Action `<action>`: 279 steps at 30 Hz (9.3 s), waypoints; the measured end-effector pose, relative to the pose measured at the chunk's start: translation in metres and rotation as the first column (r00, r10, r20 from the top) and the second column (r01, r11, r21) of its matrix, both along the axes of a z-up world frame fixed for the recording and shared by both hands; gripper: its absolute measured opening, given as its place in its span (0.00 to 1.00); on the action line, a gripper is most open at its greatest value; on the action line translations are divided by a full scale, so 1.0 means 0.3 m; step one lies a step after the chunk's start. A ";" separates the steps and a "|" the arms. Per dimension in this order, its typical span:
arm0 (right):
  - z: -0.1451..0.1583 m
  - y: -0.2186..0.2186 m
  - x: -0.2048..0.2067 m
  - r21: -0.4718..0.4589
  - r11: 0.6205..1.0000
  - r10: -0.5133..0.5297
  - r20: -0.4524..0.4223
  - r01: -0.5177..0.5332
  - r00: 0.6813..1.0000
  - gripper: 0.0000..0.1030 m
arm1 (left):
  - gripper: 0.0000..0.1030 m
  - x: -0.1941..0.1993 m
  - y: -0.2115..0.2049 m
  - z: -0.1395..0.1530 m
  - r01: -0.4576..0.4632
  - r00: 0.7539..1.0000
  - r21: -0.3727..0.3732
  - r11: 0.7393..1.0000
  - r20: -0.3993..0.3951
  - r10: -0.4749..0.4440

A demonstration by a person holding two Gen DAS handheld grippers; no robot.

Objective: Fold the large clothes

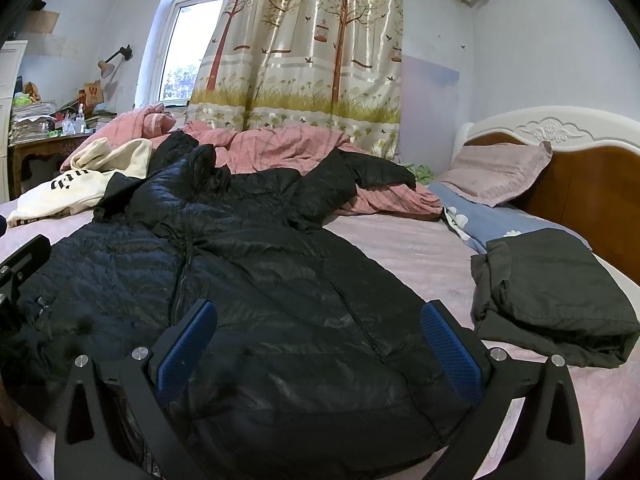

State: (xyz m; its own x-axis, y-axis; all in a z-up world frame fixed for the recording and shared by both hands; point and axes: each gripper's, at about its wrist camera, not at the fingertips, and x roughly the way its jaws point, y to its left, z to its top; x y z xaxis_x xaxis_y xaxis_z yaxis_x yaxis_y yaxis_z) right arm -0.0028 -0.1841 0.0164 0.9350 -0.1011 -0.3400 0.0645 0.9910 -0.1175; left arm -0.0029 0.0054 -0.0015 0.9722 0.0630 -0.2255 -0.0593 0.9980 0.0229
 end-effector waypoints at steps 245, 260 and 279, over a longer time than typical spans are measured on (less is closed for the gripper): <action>-0.171 -0.010 -0.227 -0.286 0.908 0.169 -0.416 -0.305 0.894 0.89 | 0.97 -0.135 0.103 -0.162 0.148 0.866 0.223 0.964 -0.500 -0.017; -0.077 -0.188 -0.312 -0.007 0.989 0.133 -0.407 -0.148 0.904 0.19 | 0.16 -0.268 0.215 -0.092 0.028 0.853 0.105 0.994 -0.521 0.031; 0.225 -0.314 -0.292 0.199 0.973 0.190 -0.377 -0.121 0.907 0.69 | 0.59 -0.216 0.295 0.158 0.018 0.888 0.004 1.000 -0.459 -0.014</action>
State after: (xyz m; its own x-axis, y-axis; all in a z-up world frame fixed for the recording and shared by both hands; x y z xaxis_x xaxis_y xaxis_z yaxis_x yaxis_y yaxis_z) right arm -0.0902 -0.2785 0.0840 0.7224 0.1248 -0.6801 -0.1088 0.9918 0.0664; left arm -0.0676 0.0940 0.0458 0.7613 0.0521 -0.6463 -0.0246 0.9984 0.0514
